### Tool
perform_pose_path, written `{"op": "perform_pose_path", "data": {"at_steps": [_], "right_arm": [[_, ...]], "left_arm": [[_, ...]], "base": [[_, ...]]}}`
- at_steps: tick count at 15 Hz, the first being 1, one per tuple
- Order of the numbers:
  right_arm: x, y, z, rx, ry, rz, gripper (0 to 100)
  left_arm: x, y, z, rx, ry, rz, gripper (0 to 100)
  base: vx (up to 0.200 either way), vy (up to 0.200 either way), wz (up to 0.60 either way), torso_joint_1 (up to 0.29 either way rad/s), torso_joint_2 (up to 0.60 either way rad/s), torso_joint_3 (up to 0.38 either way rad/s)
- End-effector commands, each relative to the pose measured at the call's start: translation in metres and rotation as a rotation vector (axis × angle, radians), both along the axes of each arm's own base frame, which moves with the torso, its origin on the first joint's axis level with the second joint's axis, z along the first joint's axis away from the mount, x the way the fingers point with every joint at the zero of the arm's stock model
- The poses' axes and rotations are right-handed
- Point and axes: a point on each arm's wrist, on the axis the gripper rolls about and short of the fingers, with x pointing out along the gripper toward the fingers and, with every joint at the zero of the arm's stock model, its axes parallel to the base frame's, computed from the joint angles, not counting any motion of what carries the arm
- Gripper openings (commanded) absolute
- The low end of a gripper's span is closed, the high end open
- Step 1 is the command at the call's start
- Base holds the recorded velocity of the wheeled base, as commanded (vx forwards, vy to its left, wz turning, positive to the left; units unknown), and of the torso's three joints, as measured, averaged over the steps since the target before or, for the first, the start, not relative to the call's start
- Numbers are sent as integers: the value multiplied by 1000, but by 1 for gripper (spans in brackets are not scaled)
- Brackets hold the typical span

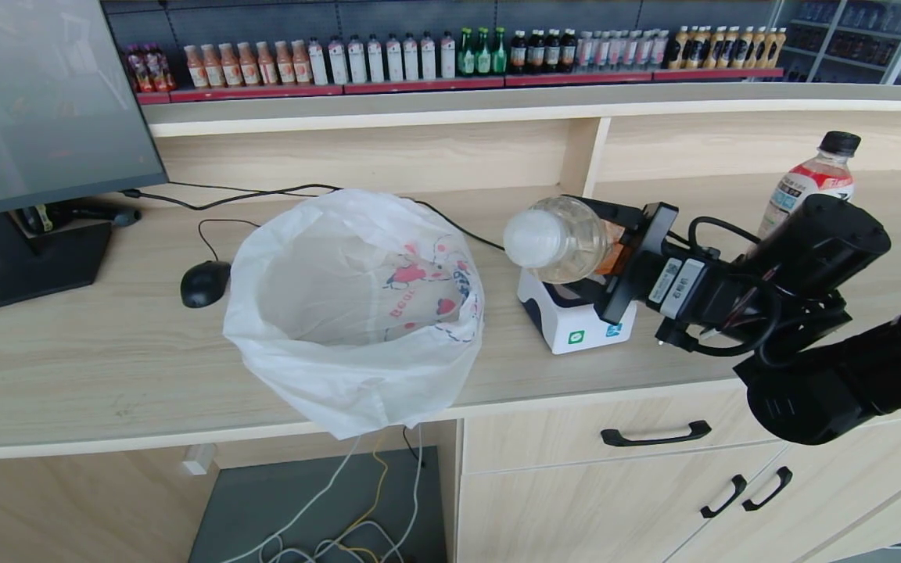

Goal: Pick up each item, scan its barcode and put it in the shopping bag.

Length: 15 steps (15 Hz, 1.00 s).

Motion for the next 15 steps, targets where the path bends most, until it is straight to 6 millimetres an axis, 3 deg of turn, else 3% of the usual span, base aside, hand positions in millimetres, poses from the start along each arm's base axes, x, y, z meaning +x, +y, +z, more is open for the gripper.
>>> {"op": "perform_pose_path", "data": {"at_steps": [1, 15], "right_arm": [[0, 0, -1, 1, 2, -3, 0], [-11, 1, 21, 118, 58, -33, 0]], "left_arm": [[0, 0, 0, 0, 0, 0, 100], [0, 0, 0, 0, 0, 0, 100]], "base": [[0, 0, 0, 0, 0, 0], [0, 0, 0, 0, 0, 0]]}}
